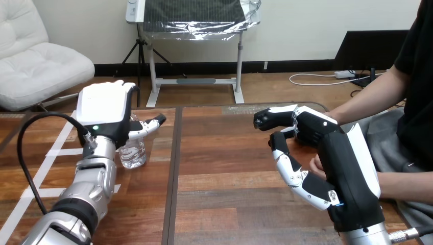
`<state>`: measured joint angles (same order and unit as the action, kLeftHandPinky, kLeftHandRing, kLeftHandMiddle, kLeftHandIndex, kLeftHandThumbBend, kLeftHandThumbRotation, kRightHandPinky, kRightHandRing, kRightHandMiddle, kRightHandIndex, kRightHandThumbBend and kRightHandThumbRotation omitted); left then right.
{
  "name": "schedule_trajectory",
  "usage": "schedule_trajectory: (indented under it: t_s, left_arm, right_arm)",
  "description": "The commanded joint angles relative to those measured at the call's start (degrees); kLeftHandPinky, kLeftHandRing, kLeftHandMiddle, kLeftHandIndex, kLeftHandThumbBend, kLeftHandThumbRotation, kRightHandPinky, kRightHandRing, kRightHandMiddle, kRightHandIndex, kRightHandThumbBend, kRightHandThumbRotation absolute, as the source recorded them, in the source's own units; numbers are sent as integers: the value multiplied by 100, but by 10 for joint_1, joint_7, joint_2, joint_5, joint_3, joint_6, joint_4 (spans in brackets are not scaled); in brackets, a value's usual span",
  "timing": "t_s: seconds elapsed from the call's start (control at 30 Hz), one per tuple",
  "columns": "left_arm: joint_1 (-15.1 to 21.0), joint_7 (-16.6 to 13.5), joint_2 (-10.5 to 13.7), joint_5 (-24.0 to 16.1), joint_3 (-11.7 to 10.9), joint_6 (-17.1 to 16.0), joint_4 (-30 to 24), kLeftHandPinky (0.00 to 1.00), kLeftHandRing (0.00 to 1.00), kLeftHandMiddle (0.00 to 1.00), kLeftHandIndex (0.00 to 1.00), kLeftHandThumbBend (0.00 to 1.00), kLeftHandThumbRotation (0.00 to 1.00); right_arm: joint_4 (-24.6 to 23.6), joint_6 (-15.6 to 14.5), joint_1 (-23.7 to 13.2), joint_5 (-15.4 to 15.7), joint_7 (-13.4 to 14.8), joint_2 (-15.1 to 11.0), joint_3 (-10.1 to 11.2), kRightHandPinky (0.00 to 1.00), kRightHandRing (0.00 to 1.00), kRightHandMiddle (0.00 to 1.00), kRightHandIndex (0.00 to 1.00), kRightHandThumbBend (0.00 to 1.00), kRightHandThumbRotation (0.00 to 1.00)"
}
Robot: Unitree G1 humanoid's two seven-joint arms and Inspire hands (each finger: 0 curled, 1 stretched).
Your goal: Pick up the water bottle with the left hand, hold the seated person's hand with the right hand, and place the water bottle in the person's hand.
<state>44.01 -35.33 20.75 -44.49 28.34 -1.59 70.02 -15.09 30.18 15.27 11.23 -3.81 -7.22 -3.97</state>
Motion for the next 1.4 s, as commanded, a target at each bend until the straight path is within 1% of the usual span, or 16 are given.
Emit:
schedule_trajectory:
  t_s: [0.0,0.1,0.2,0.3,0.5,0.6,0.9,1.03,1.3,1.37]
  left_arm:
    - [52,-2,1,-5,6,-1,-4,87,87,87,81,62,78]
    - [51,0,1,-5,7,0,-3,87,87,87,80,63,78]
    - [52,10,0,-7,9,8,-2,88,87,87,81,63,79]
    - [51,14,-1,-6,9,10,-1,88,87,87,81,63,80]
    - [50,30,-3,-2,7,14,1,88,86,86,82,65,82]
    - [46,33,-2,-2,6,13,1,88,86,86,83,65,83]
    - [38,38,-2,2,4,9,7,88,85,86,83,66,84]
    - [37,56,-2,2,6,13,10,89,85,87,84,67,86]
    - [31,80,-2,7,3,15,10,90,86,87,84,68,89]
    - [30,92,-3,8,3,20,11,90,87,88,84,68,90]
  right_arm:
    - [-2,11,-31,-4,5,-3,6,49,64,68,59,18,0]
    - [-3,10,-30,-1,6,-3,7,49,64,68,59,18,0]
    - [-5,8,-29,0,6,-3,8,49,65,68,59,18,0]
    - [-6,7,-28,2,6,-4,8,50,65,68,59,18,0]
    - [-10,0,-25,3,4,-5,10,51,67,69,59,18,0]
    - [-15,-4,-22,5,3,-6,11,53,68,69,60,18,0]
    - [-15,-3,-21,6,3,-7,13,57,71,69,60,19,0]
    - [-15,-4,-21,-3,-1,-8,12,58,71,69,59,19,0]
    - [-19,-10,-19,-3,-2,-8,11,60,71,68,60,19,0]
    - [-19,-8,-19,-3,-2,-9,11,60,71,68,60,19,0]
